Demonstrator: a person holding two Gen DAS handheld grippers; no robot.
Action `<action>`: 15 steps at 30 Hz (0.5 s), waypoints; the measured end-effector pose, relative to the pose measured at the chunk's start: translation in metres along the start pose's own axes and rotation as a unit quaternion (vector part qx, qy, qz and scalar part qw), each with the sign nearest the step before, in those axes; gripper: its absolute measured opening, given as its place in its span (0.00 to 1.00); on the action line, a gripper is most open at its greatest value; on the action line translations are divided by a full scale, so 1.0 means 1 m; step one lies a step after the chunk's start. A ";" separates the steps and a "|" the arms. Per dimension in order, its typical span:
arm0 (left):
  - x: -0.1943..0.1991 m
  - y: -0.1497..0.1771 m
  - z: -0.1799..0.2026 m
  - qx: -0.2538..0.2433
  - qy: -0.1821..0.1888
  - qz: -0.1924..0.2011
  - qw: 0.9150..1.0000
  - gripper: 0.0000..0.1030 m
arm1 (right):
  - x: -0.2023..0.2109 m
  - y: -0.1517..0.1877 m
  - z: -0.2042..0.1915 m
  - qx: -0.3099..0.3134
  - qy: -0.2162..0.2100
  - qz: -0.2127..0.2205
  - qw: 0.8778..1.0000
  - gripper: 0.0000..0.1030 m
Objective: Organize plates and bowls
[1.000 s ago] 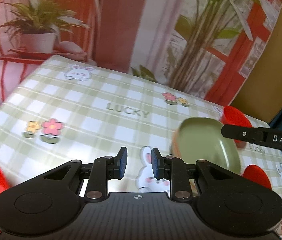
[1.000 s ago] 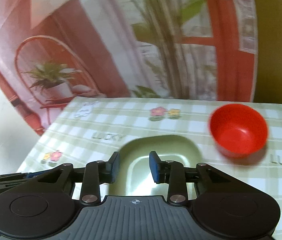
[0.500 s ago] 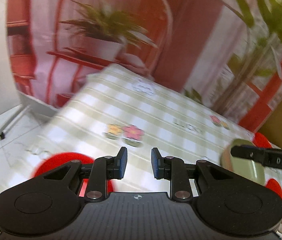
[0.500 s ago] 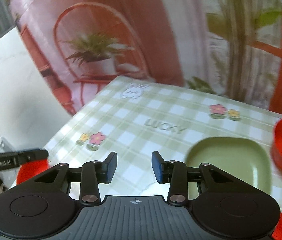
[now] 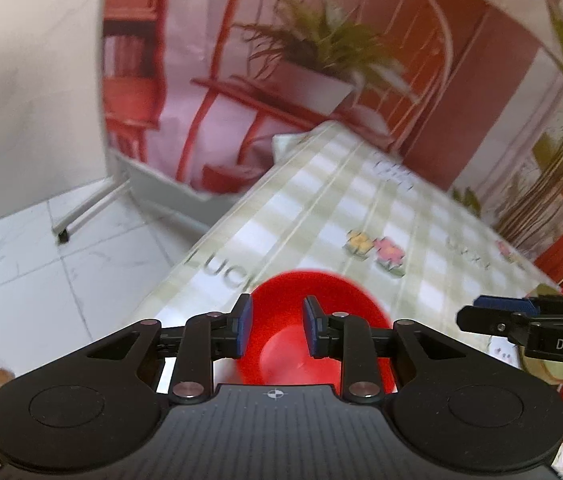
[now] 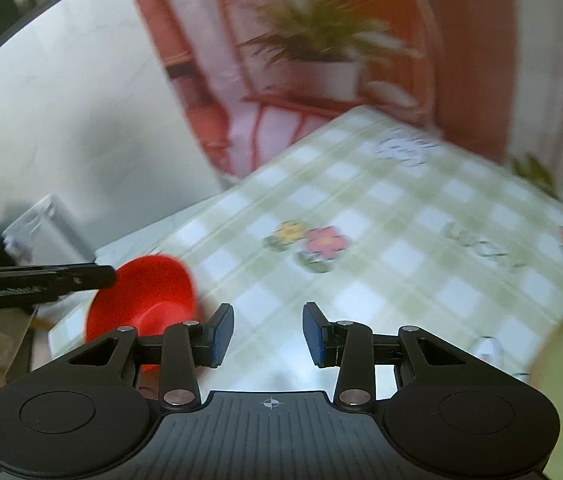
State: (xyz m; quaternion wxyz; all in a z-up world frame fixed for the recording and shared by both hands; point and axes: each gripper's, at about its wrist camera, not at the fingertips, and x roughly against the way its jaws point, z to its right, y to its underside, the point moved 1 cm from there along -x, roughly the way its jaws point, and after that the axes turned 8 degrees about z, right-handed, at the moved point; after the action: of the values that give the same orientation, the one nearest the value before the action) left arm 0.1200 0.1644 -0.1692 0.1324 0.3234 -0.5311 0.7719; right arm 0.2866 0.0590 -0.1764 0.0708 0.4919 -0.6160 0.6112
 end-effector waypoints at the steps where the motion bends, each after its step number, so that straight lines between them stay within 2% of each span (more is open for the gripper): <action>1: -0.001 0.002 -0.004 0.005 -0.003 -0.003 1.000 0.28 | -0.006 0.000 -0.006 0.006 -0.005 -0.004 1.000 0.35; 7: -0.005 0.010 -0.016 0.018 -0.009 -0.012 1.000 0.29 | -0.031 -0.003 -0.034 0.030 -0.022 -0.022 0.999 0.35; 12: -0.007 0.019 -0.017 0.021 -0.002 -0.016 1.000 0.29 | -0.040 0.003 -0.039 0.027 -0.029 -0.033 0.999 0.35; 15: -0.008 0.023 -0.014 0.022 0.002 -0.018 1.000 0.29 | -0.044 0.008 -0.041 0.032 -0.030 -0.038 0.998 0.31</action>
State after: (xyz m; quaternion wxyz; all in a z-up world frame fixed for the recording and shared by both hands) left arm 0.1084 0.1691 -0.1945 0.1404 0.3345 -0.5079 0.7813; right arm 0.2819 0.1139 -0.2022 0.0599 0.5352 -0.5789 0.6122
